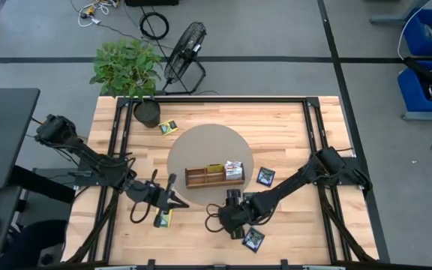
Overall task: Pick & Place Tea
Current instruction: Put the yellow tea bag into the middle section of the wooden organizer
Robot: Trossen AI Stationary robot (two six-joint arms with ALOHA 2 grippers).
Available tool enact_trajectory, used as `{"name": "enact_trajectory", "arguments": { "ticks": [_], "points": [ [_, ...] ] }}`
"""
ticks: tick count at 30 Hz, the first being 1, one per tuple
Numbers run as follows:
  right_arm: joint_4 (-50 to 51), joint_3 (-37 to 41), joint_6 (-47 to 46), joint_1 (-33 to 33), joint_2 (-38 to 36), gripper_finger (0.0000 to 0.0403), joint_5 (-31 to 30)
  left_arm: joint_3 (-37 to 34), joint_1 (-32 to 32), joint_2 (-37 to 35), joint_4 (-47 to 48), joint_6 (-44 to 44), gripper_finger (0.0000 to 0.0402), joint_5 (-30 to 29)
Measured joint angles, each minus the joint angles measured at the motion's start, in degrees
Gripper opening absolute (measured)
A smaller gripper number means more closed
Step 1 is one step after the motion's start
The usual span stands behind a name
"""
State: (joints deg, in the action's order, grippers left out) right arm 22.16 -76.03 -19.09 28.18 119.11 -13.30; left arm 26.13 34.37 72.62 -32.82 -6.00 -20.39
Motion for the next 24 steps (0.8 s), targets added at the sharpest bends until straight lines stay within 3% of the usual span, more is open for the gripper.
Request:
{"name": "enact_trajectory", "arguments": {
  "ticks": [5, 14, 24],
  "points": [
    [-1.5, 1.8, -2.4, -0.2, 0.0, 0.0192, 1.3, 0.0, 0.0, 0.0, -0.2, -0.2, 0.0003, 0.0],
    [-2.8, 3.2, -2.1, 0.1, 0.0, 0.0016, 1.3, 0.0, 0.0, 0.0, -0.3, -0.5, 0.0003, 0.0],
    [-15.8, 3.5, 12.3, 2.1, -3.0, 0.0006, -6.7, 0.0, 0.0, 0.0, -0.1, -0.6, 0.0003, 0.0]
  ]
}}
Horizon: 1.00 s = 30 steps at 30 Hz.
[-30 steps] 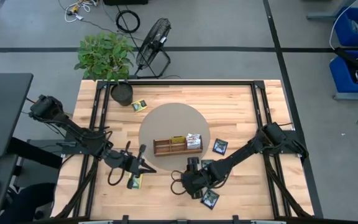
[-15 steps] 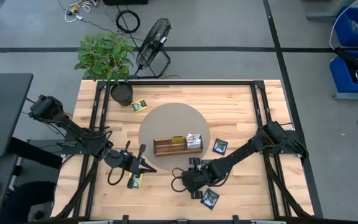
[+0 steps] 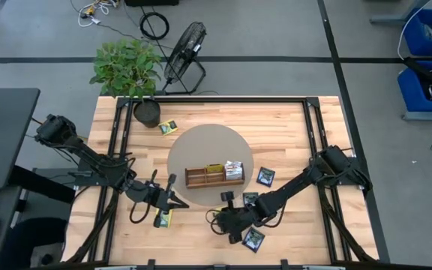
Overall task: Pick & Place Tea
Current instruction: Put the yellow tea bag into the middle section of the wooden organizer
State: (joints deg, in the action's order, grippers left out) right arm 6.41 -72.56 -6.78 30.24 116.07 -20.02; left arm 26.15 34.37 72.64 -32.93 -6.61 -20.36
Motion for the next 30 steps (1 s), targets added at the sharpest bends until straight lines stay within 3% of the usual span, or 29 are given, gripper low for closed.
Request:
{"name": "enact_trajectory", "arguments": {
  "ticks": [11, 21, 24, 30],
  "points": [
    [-13.2, 0.1, 15.7, -0.8, -3.2, 0.0002, -1.6, 0.0, 0.0, 0.0, 0.3, 1.4, 0.0003, 0.0],
    [-14.8, 0.0, 17.3, -0.2, -7.8, 0.0001, 4.4, 0.0, 1.1, 0.1, 0.3, 0.1, 0.0006, 2.6],
    [-16.3, 0.0, 18.0, -0.2, -7.8, 0.0, 4.6, 0.0, 1.1, 0.1, -0.2, -0.8, 0.0035, 4.4],
    [-20.4, 0.0, 20.8, -0.3, -7.8, 0.0, 6.7, 1.1, 1.2, 0.1, -2.0, -10.5, 0.0144, 4.2]
  ]
}}
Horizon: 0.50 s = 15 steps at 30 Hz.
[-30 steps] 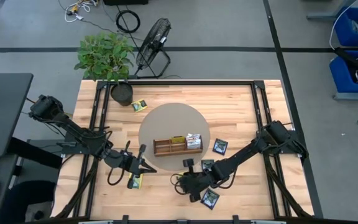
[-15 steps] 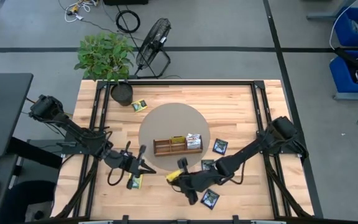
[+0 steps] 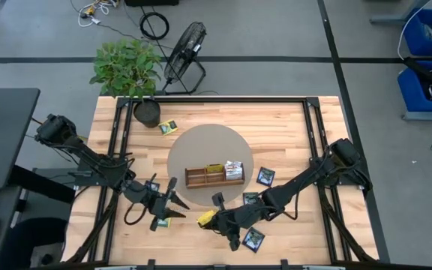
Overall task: Pick & Place Tea
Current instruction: Put the yellow tea bag into the middle section of the wooden organizer
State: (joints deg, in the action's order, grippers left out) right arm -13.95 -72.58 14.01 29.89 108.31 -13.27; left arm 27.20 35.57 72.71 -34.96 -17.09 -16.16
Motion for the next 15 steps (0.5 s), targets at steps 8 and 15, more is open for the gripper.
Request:
{"name": "enact_trajectory", "arguments": {
  "ticks": [8, 15],
  "points": [
    [-5.5, 0.0, 1.6, -1.9, 0.0, 0.0, 3.8, 1.8, 0.0, 0.0, -0.9, -5.0, 0.0222, -2.1],
    [-9.0, 0.0, 3.0, -5.0, -0.1, 0.0, 5.8, 2.1, -0.1, 0.0, -0.8, -7.6, 0.0205, -2.1]
  ]
}}
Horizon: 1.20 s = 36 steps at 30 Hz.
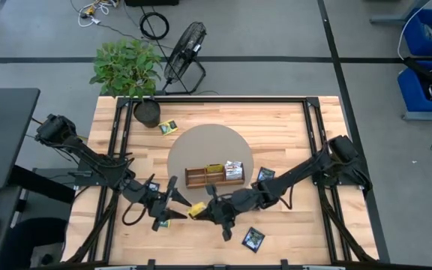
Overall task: Pick & Place Tea
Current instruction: Put the yellow tea bag into the middle section of the wooden organizer
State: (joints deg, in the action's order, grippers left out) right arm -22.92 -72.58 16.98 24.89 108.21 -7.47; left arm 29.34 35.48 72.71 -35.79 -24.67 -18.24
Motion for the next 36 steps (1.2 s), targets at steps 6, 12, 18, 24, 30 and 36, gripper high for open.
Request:
{"name": "enact_trajectory", "arguments": {
  "ticks": [6, 12, 18, 24, 30, 36],
  "points": [
    [-1.0, 0.0, -1.5, -1.5, 0.0, 0.0, 3.4, 0.0, 0.0, 0.0, 0.0, 0.0, 0.0174, 0.0],
    [-0.7, 0.0, -1.7, -2.1, 0.0, 0.0, 3.5, 0.0, 0.0, 0.0, -1.7, -1.6, 0.0123, -0.2],
    [-0.4, 0.0, -1.7, -2.5, 0.0, 0.0, 3.5, 0.0, -0.3, 0.0, -2.4, -2.2, 0.0048, -0.2],
    [-0.3, 0.0, -1.0, -2.5, 0.0, 0.0, 3.2, 0.0, -1.7, 0.0, -0.9, -0.9, 0.0007, 0.2],
    [0.5, 0.0, 0.1, -2.3, 0.0, 0.0005, 3.2, 0.0, -1.8, 0.0, -0.4, -0.2, 0.0004, -1.3],
    [8.4, 0.0, -2.5, -1.2, -2.2, 0.0052, -2.1, 0.0, -1.9, -0.5, 3.7, 3.2, 0.0003, -4.5]
  ]
}}
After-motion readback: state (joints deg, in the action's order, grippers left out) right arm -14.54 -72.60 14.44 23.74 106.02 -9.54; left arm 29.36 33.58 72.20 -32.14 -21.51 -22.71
